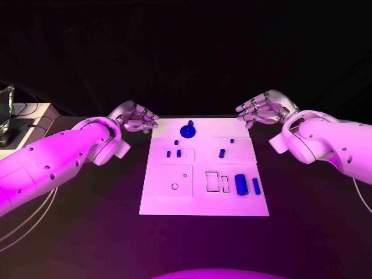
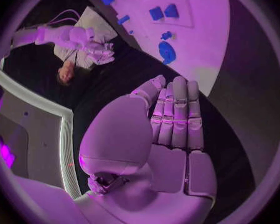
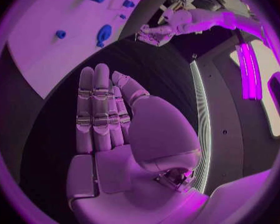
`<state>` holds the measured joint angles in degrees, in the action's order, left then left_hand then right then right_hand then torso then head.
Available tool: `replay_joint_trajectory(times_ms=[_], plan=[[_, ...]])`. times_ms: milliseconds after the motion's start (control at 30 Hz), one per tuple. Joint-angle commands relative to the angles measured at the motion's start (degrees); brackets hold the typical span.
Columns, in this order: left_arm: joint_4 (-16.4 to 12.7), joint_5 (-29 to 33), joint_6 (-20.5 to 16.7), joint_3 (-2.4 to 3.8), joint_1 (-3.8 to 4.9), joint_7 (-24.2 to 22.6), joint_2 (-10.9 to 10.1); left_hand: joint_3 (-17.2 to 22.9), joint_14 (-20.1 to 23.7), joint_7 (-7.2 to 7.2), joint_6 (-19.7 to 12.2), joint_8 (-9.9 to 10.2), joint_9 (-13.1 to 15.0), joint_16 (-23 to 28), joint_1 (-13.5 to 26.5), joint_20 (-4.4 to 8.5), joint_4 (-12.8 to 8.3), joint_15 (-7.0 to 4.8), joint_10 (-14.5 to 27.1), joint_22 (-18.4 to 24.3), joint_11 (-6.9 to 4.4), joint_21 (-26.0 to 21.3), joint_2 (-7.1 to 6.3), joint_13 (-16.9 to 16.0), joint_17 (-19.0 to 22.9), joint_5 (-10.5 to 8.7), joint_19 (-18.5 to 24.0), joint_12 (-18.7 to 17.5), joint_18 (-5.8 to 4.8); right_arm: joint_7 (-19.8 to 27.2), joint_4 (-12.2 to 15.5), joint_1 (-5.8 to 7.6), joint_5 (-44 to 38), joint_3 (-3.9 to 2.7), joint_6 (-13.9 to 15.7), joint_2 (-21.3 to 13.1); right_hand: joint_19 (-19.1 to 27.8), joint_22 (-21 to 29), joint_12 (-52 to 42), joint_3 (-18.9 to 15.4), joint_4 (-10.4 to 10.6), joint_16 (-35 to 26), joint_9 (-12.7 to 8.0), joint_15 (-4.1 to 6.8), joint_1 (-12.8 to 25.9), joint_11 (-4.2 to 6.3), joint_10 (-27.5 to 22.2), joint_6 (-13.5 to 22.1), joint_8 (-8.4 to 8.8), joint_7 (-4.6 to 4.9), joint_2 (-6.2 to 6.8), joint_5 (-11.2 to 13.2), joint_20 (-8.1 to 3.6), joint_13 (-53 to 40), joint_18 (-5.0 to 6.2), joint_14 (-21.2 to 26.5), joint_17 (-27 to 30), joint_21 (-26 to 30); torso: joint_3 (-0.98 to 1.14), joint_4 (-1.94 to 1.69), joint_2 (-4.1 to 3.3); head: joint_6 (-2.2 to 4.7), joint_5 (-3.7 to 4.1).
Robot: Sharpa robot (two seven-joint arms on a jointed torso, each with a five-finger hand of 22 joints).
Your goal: Assemble the parts on the task board
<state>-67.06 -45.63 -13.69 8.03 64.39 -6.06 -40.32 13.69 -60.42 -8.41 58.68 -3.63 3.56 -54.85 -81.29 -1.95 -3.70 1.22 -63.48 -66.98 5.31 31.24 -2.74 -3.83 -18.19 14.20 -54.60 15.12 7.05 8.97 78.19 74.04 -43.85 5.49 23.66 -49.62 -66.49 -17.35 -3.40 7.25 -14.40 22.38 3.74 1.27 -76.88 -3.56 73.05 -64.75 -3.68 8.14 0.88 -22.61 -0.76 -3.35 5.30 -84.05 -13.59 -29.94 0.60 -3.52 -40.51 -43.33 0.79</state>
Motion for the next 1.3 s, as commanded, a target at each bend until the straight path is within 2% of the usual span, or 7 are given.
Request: replay_joint_trajectory(times_ms=[33, 133, 300, 500, 733, 867, 1300], plan=[[-3.4, 21.3, 2.3, 0.65, -1.57, -6.2, -2.0, -2.3, -0.6, 0.09, 0.2, -0.1, 0.1, 0.9, 0.5, -0.09, 1.0, 0.08, -0.4, 1.8, -0.33, -1.8, 0.46, 0.1, 0.1, 0.22, -1.0, 0.3, -0.53, -6.7, 0.7, -0.70, -21.6, 0.06, -4.9, -0.2, 2.0, -4.9, 0.1, -0.2, 0.3, 5.2, 0.0, 0.54, -0.2, 0.14, 0.7, -0.4, 0.03, -0.13, -0.19, 0.3, -0.58, -0.1, 1.61, -2.1, -3.4, -6.3, -0.15, -0.14, 0.22, 0.39, 1.11], [-6.5, 26.3, 3.9, 1.56, -3.24, -7.6, -4.1, -4.7, -0.9, 0.21, 0.4, -0.1, 0.1, 1.5, 0.6, -0.14, 1.9, 0.12, -0.5, 3.2, -0.39, -3.3, 0.70, 0.1, -0.1, 0.19, -1.9, 0.3, -0.73, -9.4, 0.9, -1.40, -29.2, 0.08, -4.1, -0.2, 1.5, -7.7, 0.0, 0.5, 0.6, 13.3, 0.0, 0.79, 0.5, 0.49, 1.0, -0.6, -0.05, -0.34, 0.45, 0.5, -1.06, -0.1, 2.05, -1.3, -8.0, -9.6, -0.25, -0.30, 0.36, 0.51, 1.82], [-12.0, 31.2, 5.9, 3.15, -6.12, -9.2, -7.3, -7.5, -1.2, 0.41, 0.9, -0.1, 0.1, 2.0, 0.0, -0.03, 2.7, 0.02, -0.8, 4.4, -0.50, -4.7, 1.32, 0.1, -0.5, 0.17, -2.8, 0.2, -0.97, -14.1, 1.0, -2.65, -39.9, 0.10, -1.6, 0.1, -3.0, -10.0, -0.1, 2.0, 1.5, 24.5, 0.0, 0.85, 2.3, -0.29, -2.4, 0.0, 0.13, -0.35, 1.44, 1.4, -2.24, -0.1, 2.42, -2.0, -14.7, -13.0, -0.46, -0.56, 0.49, 0.62, 3.16], [-16.5, 33.0, 6.9, 4.42, -8.57, -10.0, -9.7, -10.2, -1.3, 0.42, 1.0, -0.1, 0.1, 2.7, -1.1, 0.21, 3.2, 0.05, -1.0, 5.1, -0.54, -6.0, 2.10, 0.1, -1.2, 0.22, -3.6, -0.2, -1.25, -18.5, 0.3, -3.49, -47.3, 0.17, -0.8, 1.3, -5.0, -11.8, -0.1, 3.4, 3.5, 33.8, 0.0, -0.32, 3.0, -1.52, -6.6, 0.9, 0.11, -0.22, 3.85, 1.9, -1.22, -0.1, 3.87, 1.5, -21.3, -14.0, -0.60, -0.62, 0.51, 0.61, 4.04], [-18.1, 33.0, 7.3, 4.77, -9.25, -10.3, -10.5, -11.0, -1.4, 0.40, 1.0, -0.1, 0.1, 3.0, -1.5, 0.29, 3.2, 0.03, -1.1, 5.0, -0.52, -6.3, 2.38, 0.1, -1.6, 0.21, -3.9, -0.4, -1.32, -20.9, -1.0, -4.06, -50.5, 0.23, -1.2, 3.1, -5.9, -14.4, 0.0, 2.9, 6.5, 38.9, 0.0, -1.15, 1.3, -2.05, -9.0, 4.5, 0.08, -0.63, 5.60, 1.5, -0.13, -0.1, 5.27, 3.5, -25.3, -14.3, -0.54, -0.57, 0.45, 0.56, 3.73], [-18.5, 32.8, 7.5, 4.82, -9.35, -10.3, -10.7, -11.5, -1.4, 0.42, 1.0, -0.1, 0.1, 3.2, -1.7, 0.31, 3.2, 0.02, -1.1, 4.8, -0.50, -6.6, 2.55, 0.1, -1.8, 0.24, -3.9, -0.5, -1.34, -21.2, -1.7, -4.37, -50.8, 0.25, -2.6, 4.1, -6.2, -16.4, 0.0, 2.4, 8.2, 40.7, 0.0, -1.24, 0.5, -2.02, -8.7, 4.5, 0.13, -0.78, 5.64, 1.6, 0.13, -0.1, 5.76, 3.4, -27.8, -14.0, -0.56, -0.65, 0.42, 0.44, 3.79], [-18.9, 32.2, 7.6, 4.85, -9.44, -10.0, -10.7, -11.6, -1.4, 0.38, 1.0, -0.1, 0.1, 3.3, -1.8, 0.32, 3.2, 0.04, -1.0, 4.7, -0.46, -6.7, 2.60, 0.1, -2.0, 0.24, -4.0, -0.6, -1.34, -20.2, -4.5, -5.29, -49.5, 0.31, -5.5, 6.3, -6.4, -20.8, 0.0, 7.4, 7.9, 41.7, 0.0, -1.15, 1.1, -1.90, -7.2, 2.2, 0.12, -0.08, 5.47, 1.8, -0.02, 0.0, 5.84, 3.3, -28.5, -12.7, -0.57, -0.63, 0.54, -0.15, 3.72]])
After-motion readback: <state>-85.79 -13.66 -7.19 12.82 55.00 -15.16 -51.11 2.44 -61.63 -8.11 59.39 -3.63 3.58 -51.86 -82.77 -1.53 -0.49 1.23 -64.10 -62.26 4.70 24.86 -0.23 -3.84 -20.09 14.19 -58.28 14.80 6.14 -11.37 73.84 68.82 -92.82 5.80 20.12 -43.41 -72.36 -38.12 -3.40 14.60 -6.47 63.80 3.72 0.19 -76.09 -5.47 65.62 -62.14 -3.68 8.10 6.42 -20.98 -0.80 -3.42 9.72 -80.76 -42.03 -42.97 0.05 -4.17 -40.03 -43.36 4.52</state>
